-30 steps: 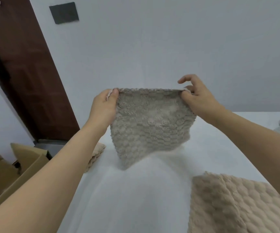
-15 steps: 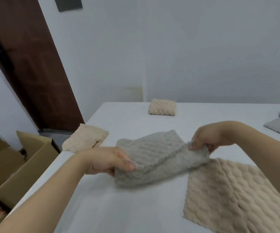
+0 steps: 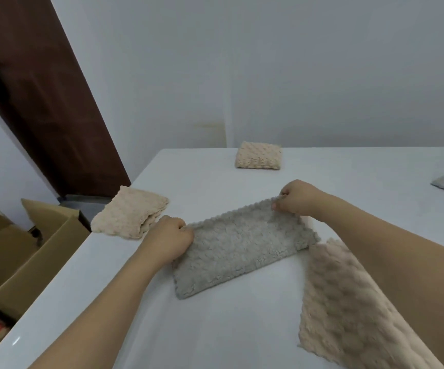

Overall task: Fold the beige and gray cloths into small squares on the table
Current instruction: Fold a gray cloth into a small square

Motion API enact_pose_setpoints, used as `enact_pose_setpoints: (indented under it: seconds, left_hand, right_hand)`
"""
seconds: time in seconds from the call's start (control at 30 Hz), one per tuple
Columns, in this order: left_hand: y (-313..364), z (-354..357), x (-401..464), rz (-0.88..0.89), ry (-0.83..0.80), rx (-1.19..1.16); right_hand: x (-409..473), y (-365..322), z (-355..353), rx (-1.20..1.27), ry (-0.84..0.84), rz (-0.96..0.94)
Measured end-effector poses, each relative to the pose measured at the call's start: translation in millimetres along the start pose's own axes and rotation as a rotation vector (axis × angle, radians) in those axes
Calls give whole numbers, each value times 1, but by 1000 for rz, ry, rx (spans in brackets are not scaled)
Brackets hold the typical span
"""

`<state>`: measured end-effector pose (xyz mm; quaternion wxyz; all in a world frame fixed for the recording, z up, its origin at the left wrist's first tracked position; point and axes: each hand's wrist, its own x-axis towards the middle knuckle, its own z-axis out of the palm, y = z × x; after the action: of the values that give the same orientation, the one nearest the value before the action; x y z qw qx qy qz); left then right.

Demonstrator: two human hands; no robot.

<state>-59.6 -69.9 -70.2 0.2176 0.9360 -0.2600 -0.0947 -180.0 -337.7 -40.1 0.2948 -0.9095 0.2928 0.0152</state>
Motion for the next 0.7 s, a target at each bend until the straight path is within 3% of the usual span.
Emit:
enact_pose_setpoints:
  seconds: [0.23, 0.4, 0.5, 0.6, 0.7]
  left_hand:
    - [-19, 34, 17, -52, 211, 30]
    - [-17, 42, 18, -88, 227, 35]
    - [-17, 42, 12, -33, 250, -106]
    - [-19, 33, 3, -16, 97, -438]
    - [-16, 14, -8, -1, -109, -779]
  right_hand:
    - [40, 5, 46, -198, 236, 15]
    - [41, 23, 93, -290, 690, -140]
    - [43, 24, 87, -215, 534, -121]
    - [46, 25, 75, -76, 379, -233]
    - [49, 15, 57, -63, 448, -317]
